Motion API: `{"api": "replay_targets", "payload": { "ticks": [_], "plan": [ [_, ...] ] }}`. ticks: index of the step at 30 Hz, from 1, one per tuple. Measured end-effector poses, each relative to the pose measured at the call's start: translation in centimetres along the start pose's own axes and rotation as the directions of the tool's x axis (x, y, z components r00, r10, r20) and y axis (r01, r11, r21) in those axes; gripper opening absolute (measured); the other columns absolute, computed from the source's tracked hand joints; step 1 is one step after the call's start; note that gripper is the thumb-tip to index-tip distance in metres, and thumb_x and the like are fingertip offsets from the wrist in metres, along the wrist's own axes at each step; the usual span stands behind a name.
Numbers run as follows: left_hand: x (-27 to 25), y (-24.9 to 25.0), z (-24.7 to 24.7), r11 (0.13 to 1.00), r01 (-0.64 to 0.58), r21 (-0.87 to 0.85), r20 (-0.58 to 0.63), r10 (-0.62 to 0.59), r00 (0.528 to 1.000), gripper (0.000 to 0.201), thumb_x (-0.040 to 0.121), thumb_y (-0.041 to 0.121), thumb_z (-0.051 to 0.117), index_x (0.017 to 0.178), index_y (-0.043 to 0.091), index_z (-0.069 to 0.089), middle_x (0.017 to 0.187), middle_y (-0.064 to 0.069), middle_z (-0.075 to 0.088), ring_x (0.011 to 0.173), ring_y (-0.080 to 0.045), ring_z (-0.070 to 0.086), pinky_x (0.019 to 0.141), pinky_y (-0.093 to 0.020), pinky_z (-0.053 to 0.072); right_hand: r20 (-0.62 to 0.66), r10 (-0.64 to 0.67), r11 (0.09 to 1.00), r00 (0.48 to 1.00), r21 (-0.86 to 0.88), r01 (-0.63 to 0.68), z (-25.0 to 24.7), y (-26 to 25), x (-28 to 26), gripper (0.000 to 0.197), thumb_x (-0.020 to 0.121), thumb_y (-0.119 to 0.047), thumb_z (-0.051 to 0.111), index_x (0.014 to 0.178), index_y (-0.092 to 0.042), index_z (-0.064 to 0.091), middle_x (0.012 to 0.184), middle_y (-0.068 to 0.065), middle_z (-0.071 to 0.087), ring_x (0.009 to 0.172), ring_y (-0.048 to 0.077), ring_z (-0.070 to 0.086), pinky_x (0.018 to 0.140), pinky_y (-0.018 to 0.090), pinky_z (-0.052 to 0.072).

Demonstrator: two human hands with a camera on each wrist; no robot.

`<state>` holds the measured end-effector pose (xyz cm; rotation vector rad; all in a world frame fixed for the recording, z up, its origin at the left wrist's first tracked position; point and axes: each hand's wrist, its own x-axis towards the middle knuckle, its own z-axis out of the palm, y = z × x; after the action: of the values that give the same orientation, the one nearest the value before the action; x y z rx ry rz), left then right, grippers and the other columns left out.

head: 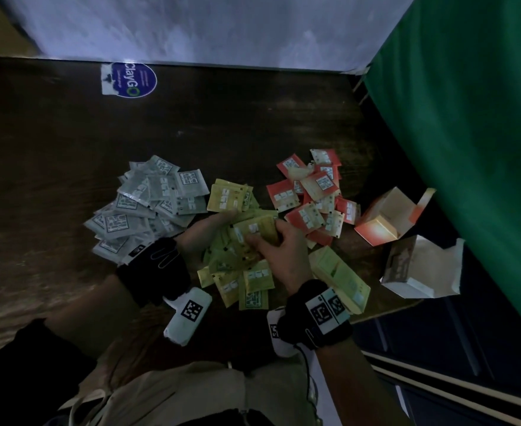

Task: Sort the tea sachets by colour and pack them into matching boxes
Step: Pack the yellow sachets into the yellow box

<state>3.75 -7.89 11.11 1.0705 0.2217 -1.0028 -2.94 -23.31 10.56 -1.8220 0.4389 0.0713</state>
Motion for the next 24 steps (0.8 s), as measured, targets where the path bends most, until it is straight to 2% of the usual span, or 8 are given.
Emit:
{"api": "replay_targets", "payload": {
  "ticks": [5,9,11,13,15,18,20,24],
  "plan": [
    [-0.3,-0.3,-0.4,0.945,-0.011,0.325,0.067,-0.012,0.998,0.035,0.089,0.033,0.054,0.117,0.013,0.059,0.110,-0.010,0.068,0.098,-0.028,0.066,0.089,-0.042,0.053,0.029,0.001,0.999,1.000,-0.052,0.001,-0.2,0.4,1.0,0.016,0.083,-0.020,0.072,0.095,-0.010,0.068,0.091,0.010,0.071,0.084,0.027,0.069,0.073,0.050,0.058],
    [-0.3,-0.4,-0.2,0.986,-0.082,0.144,0.135,0.062,0.989,0.030,0.093,0.014,0.044,0.121,0.023,0.051,0.112,-0.006,0.066,0.093,-0.020,0.068,0.080,-0.034,0.057,0.064,0.075,0.997,0.995,0.009,-0.076,-1.0,0.2,1.5,0.014,0.084,-0.012,0.071,0.098,-0.010,0.070,0.095,0.009,0.073,0.088,0.025,0.070,0.076,0.051,0.058],
    [-0.3,-0.3,-0.2,0.997,-0.051,0.063,0.128,0.042,0.991,0.028,0.098,0.027,0.034,0.117,0.023,0.054,0.112,-0.005,0.065,0.091,-0.019,0.069,0.078,-0.034,0.058,0.090,0.093,0.995,0.992,0.034,-0.096,-1.4,-0.2,1.4,0.017,0.084,-0.009,0.071,0.101,-0.008,0.070,0.098,0.009,0.073,0.090,0.022,0.070,0.079,0.049,0.058],
    [-0.3,-0.4,-0.5,0.999,-0.028,-0.040,0.123,0.032,0.992,0.044,0.094,0.046,0.032,0.110,0.017,0.060,0.108,-0.008,0.067,0.091,-0.023,0.067,0.084,-0.039,0.053,0.125,0.062,0.997,0.990,0.029,-0.066,-1.5,-0.4,1.3,0.022,0.083,-0.006,0.071,0.106,-0.006,0.069,0.103,0.010,0.073,0.095,0.022,0.070,0.082,0.048,0.058],
    [-0.4,-0.3,-0.8,0.994,-0.007,-0.105,0.148,0.022,0.989,0.047,0.092,0.049,0.035,0.110,0.013,0.061,0.107,-0.013,0.064,0.092,-0.026,0.064,0.086,-0.041,0.051,0.161,-0.012,1.000,0.987,-0.027,0.017,-1.7,-0.5,1.1,0.024,0.083,-0.005,0.070,0.107,-0.006,0.069,0.104,0.010,0.072,0.097,0.020,0.070,0.084,0.045,0.057],
    [-0.4,-0.3,-0.9,0.996,0.039,-0.084,0.210,-0.021,0.978,0.034,0.093,0.027,0.039,0.119,0.012,0.055,0.115,-0.017,0.059,0.095,-0.030,0.061,0.086,-0.043,0.050,0.219,-0.066,0.983,0.973,-0.153,0.101,-2.2,-0.6,1.2,0.021,0.084,-0.005,0.069,0.104,-0.011,0.069,0.100,0.003,0.073,0.095,0.015,0.069,0.086,0.041,0.057],
    [-0.5,-0.2,-0.6,0.998,0.047,0.032,0.221,-0.053,0.974,0.044,0.082,0.014,0.049,0.126,0.013,0.051,0.116,-0.015,0.060,0.095,-0.029,0.062,0.082,-0.039,0.053,0.235,-0.080,0.956,0.969,-0.257,0.142,-2.4,-0.8,1.6,0.021,0.084,-0.007,0.069,0.103,-0.013,0.070,0.099,0.000,0.072,0.094,0.012,0.068,0.087,0.039,0.056],
    [-0.3,-0.1,-0.7,0.976,0.044,0.213,0.097,-0.066,0.993,0.052,0.087,-0.010,0.046,0.133,0.014,0.046,0.086,-0.004,0.071,0.072,-0.018,0.069,0.063,-0.029,0.058,0.162,-0.146,0.940,0.976,-0.286,0.188,-2.2,-1.1,1.6,0.026,0.083,-0.012,0.070,0.109,-0.011,0.069,0.100,0.000,0.071,0.091,0.009,0.066,0.084,0.028,0.055]
  ]
}}
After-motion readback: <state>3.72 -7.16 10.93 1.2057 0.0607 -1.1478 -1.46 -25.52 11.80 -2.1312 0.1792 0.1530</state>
